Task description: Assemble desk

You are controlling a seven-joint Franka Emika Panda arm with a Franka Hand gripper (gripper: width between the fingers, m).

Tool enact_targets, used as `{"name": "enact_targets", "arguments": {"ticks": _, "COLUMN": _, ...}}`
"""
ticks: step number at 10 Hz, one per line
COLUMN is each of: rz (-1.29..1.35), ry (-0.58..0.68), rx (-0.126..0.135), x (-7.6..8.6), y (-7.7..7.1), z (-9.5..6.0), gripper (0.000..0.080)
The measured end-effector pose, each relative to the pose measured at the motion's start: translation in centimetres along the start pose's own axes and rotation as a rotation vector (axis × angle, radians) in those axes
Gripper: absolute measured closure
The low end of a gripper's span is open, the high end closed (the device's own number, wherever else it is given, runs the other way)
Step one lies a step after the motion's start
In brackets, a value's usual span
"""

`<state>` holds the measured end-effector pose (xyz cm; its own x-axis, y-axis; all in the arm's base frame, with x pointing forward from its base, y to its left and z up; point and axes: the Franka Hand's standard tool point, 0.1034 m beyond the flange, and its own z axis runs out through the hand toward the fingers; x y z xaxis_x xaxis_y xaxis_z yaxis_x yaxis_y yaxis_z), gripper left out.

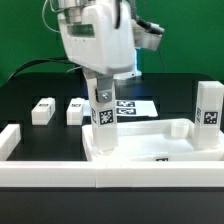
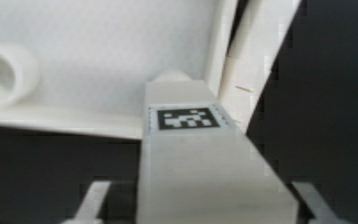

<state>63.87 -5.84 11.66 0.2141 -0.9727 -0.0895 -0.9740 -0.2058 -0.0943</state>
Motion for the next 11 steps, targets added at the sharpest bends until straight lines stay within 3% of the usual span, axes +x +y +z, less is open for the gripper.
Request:
{"name": "enact_targets", "arguments": {"ticks": 2, "rz": 0.155, "ry": 0.01, "rx": 0.008, "x": -0.5, "y": 0.2, "z": 0.0, "gripper": 0.0502}}
{"name": "enact_targets", "arguments": {"ticks": 4, "rz": 0.133, "ry": 0.011, "rx": 0.006, "x": -0.5, "y": 0.2, "z": 0.1, "gripper": 0.0502}}
{"name": "enact_targets", "arguments": {"ticks": 6, "rz": -0.12, "ry": 0.017, "rx": -0.007, "x": -1.0, "y": 0.2, "z": 0.3, "gripper": 0.0248}}
{"name": "enact_targets", "arguments": {"ticks": 7, "rz": -0.266, "ry": 0.027, "rx": -0.025, "x": -1.7, "y": 0.1, "z": 0.5, "gripper": 0.0248}}
{"name": "enact_targets", "arguments": {"ticks": 8, "rz": -0.356, "ry": 0.022, "rx": -0.026, "x": -2.0, "y": 0.1, "z": 0.6, "gripper": 0.017}}
{"name": "enact_targets", "arguments": {"ticks": 11, "rz": -0.562, "ry": 0.021, "rx": -0.029, "x": -1.8, "y": 0.2, "z": 0.6, "gripper": 0.0151}}
